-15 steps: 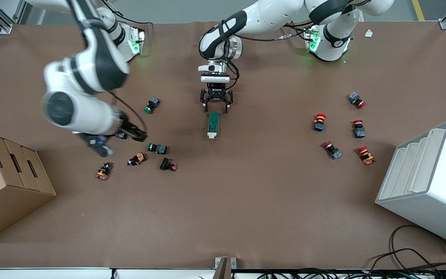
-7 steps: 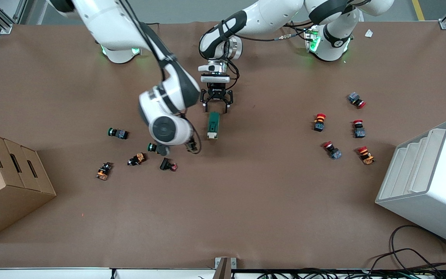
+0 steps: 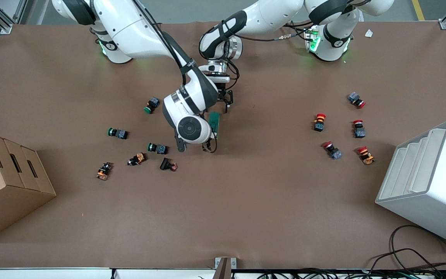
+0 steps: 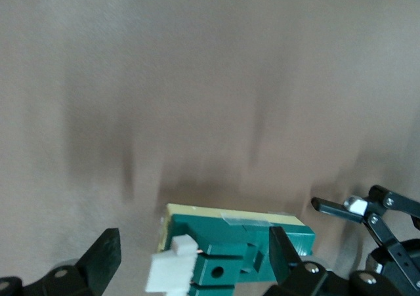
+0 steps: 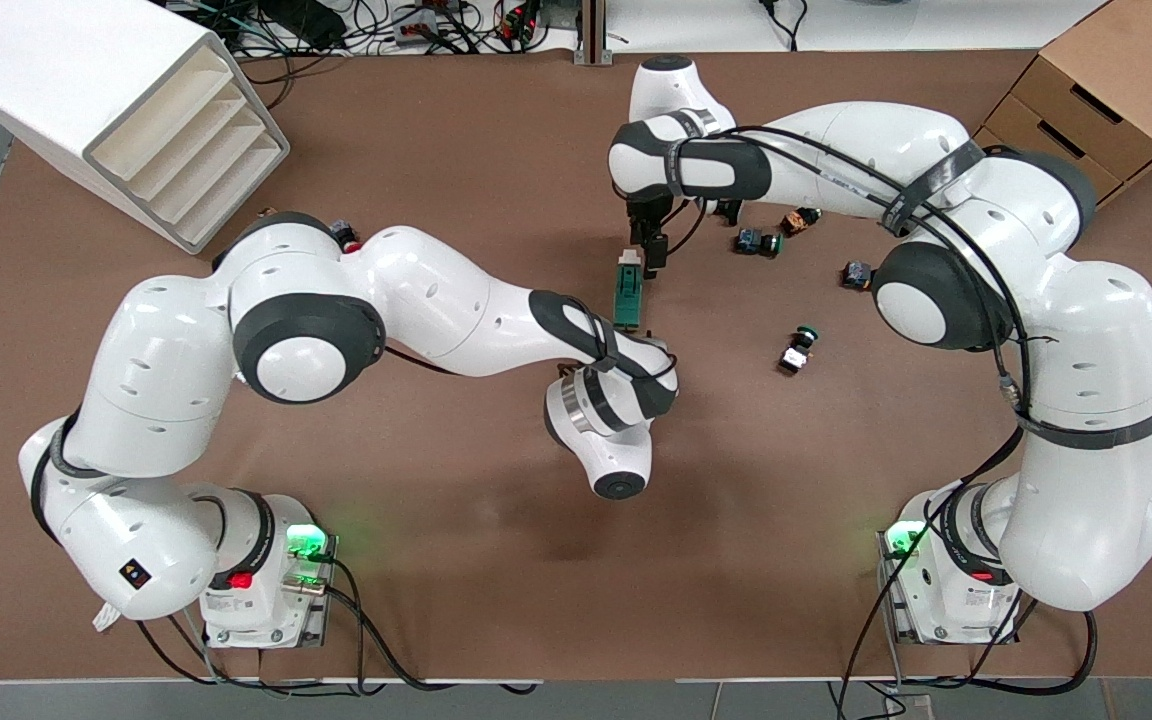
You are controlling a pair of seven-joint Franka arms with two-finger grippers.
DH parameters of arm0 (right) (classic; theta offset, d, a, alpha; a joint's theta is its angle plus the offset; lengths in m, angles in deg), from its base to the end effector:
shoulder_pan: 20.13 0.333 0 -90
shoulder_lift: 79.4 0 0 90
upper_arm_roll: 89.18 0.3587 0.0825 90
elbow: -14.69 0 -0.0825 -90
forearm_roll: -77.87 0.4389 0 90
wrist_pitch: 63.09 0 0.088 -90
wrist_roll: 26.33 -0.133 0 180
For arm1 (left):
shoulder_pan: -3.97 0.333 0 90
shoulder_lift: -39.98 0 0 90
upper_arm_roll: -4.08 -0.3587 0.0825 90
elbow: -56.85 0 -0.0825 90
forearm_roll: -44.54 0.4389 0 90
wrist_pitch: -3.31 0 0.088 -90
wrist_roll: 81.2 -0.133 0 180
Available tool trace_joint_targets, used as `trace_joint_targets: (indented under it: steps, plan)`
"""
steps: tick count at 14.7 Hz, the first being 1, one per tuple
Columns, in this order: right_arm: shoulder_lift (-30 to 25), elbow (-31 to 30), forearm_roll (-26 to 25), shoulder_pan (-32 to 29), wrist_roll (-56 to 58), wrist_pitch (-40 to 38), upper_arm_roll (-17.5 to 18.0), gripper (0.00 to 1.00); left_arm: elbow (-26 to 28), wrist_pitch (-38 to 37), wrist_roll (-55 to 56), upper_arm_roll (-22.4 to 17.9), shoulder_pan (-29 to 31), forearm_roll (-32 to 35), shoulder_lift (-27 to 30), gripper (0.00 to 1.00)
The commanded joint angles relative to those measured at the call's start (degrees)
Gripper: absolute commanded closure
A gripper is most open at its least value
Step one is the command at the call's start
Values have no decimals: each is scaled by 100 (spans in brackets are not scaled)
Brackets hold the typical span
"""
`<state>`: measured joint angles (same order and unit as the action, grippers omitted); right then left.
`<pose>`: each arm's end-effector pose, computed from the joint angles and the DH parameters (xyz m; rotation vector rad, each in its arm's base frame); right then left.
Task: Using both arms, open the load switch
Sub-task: 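Press the white switch handle down with the right gripper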
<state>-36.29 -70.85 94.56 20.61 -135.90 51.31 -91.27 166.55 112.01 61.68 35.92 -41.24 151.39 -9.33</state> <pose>0.5716 0.4929 0.1807 2.2609 -1.8756 -0.4172 0.2350 -0.6119 0.0535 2.7162 -0.1377 1.5309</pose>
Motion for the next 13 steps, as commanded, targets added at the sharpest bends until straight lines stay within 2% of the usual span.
trace_joint_targets:
  steps: [1,3,13]
  plan:
    - [39,73,124,109,-161,-129,-37,0,-37,-67,47,-37,-49,81,-149,1]
    - [30,91,255,109,-144,-251,94,0,-37,-67,47,-37,-49,90,-149,1]
    - [-190,143,282,65,348,-1518,139,0,-37,-129,47,-37,-49,81,-149,0]
